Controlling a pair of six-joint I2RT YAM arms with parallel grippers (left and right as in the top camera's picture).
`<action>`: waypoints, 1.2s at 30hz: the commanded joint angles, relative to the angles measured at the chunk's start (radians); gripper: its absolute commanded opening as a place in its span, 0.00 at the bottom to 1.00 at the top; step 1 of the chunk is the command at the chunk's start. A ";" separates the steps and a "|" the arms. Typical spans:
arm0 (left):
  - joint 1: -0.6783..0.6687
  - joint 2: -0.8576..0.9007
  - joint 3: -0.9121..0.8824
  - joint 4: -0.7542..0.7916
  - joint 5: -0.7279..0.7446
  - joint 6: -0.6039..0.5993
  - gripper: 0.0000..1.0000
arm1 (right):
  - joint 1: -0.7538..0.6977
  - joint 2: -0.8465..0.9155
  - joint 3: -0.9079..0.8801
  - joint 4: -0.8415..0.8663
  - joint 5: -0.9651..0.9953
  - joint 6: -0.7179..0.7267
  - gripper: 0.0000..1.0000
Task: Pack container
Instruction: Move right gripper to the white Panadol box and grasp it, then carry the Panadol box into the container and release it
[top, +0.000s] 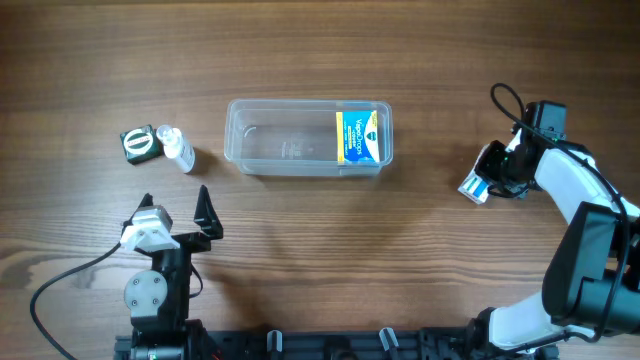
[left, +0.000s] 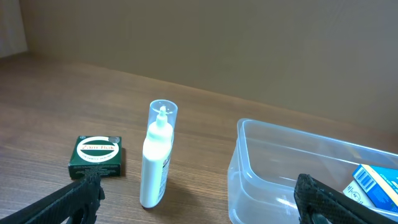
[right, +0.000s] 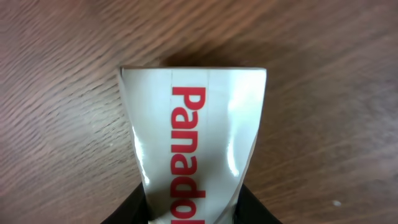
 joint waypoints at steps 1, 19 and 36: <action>0.008 -0.001 -0.005 -0.001 0.008 0.019 1.00 | -0.001 0.012 0.017 0.005 -0.123 -0.129 0.31; 0.008 -0.001 -0.005 -0.001 0.008 0.019 1.00 | 0.060 -0.303 0.131 0.024 -0.626 -0.194 0.38; 0.007 -0.001 -0.005 -0.001 0.009 0.019 1.00 | 0.734 -0.345 0.131 0.274 -0.063 -0.249 0.43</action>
